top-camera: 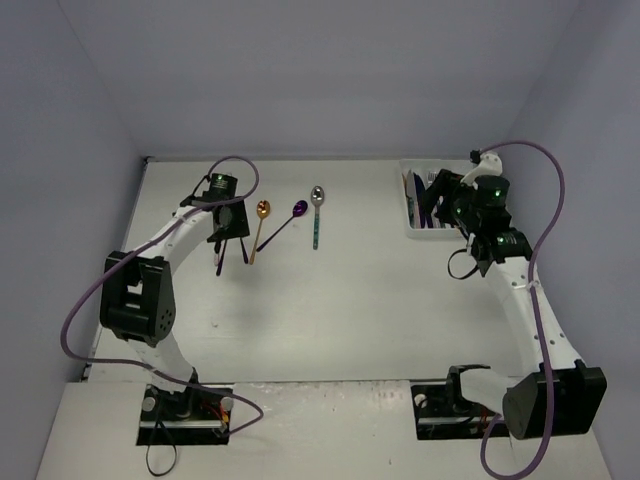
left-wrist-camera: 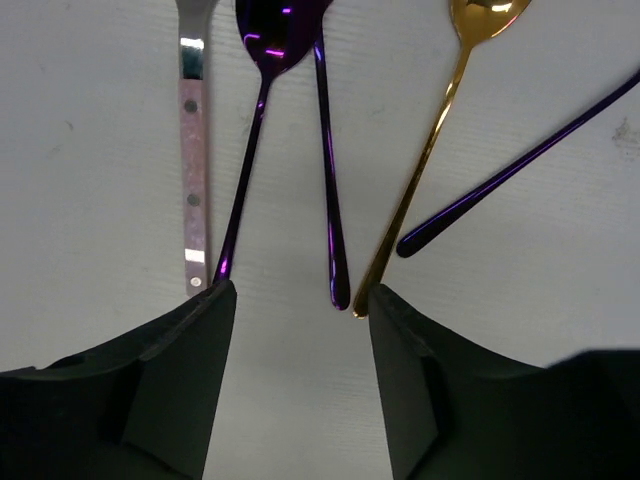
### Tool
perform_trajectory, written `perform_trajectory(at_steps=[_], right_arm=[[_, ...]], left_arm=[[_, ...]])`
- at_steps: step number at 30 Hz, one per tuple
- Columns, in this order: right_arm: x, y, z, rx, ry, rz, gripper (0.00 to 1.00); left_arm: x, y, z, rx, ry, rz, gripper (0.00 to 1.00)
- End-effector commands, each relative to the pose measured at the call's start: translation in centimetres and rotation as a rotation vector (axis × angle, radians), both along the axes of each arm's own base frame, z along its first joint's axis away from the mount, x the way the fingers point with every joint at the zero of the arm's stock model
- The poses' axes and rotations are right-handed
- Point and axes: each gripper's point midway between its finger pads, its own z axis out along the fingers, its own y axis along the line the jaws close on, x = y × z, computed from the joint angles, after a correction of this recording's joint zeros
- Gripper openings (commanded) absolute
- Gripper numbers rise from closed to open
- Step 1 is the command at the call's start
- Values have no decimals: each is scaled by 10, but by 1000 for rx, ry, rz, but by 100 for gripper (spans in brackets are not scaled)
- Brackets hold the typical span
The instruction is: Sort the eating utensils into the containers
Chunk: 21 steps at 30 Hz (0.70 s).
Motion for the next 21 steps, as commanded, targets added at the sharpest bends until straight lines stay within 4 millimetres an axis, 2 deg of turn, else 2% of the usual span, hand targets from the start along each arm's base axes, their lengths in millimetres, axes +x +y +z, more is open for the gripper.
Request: perform_trajectory(at_steps=[1, 4, 9, 21], right_arm=[[-10, 15, 18, 44, -75, 41, 64], [-16, 19, 12, 58, -63, 56, 65], [-25, 31, 11, 97, -57, 107, 65], [-31, 34, -2, 86, -36, 134, 66]], left_arm=[[42, -11, 12, -2, -75, 46, 48], [56, -12, -5, 14, -44, 52, 38], [74, -12, -14, 38, -28, 74, 35], [85, 2, -46, 85, 35, 121, 30]])
